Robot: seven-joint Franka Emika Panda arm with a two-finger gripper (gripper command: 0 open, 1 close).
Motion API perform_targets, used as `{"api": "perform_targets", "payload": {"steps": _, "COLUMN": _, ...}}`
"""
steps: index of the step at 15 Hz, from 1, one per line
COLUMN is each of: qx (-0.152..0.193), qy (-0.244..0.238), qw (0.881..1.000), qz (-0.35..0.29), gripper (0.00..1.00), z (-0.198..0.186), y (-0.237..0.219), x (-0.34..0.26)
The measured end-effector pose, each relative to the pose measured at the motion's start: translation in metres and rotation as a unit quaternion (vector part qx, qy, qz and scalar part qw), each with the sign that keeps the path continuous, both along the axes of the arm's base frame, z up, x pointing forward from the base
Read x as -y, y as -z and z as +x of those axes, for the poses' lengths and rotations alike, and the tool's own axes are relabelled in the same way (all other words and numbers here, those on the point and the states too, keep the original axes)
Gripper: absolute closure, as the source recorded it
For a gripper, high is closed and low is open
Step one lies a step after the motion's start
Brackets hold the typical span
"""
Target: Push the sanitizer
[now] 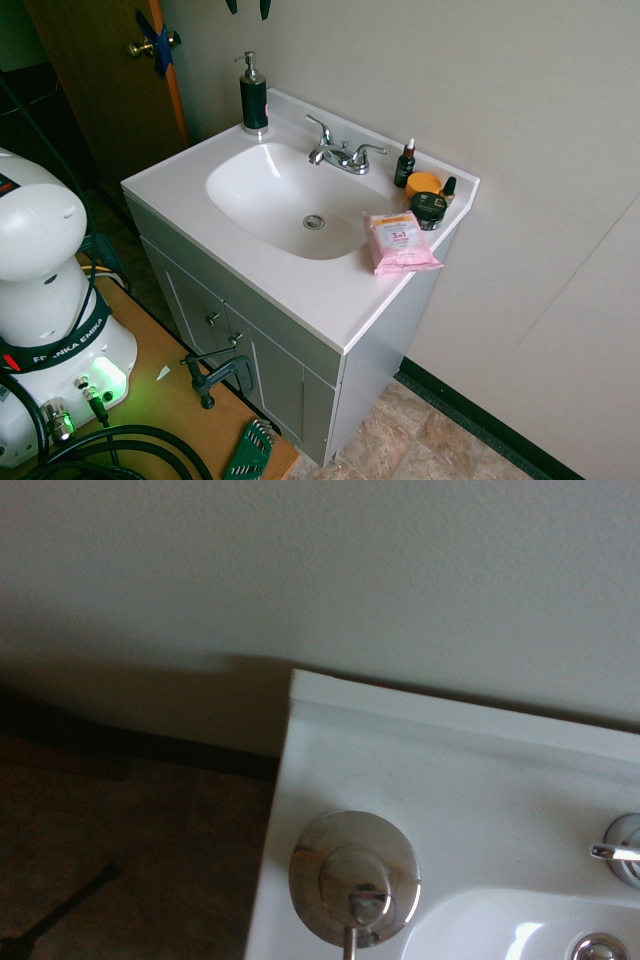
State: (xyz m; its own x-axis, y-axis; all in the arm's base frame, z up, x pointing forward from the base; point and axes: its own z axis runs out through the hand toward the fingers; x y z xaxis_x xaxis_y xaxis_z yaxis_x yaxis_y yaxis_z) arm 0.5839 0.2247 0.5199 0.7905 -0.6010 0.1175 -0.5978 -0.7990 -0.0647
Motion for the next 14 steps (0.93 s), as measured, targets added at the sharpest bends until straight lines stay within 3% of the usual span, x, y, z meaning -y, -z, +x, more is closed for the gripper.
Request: {"api": "perform_targets", "payload": {"steps": 14, "qx": -0.027, "qy": -0.002, "qw": 1.000, "qz": -0.015, "gripper": 1.00, "z": 0.014, "y": 0.043, "x": -0.024}}
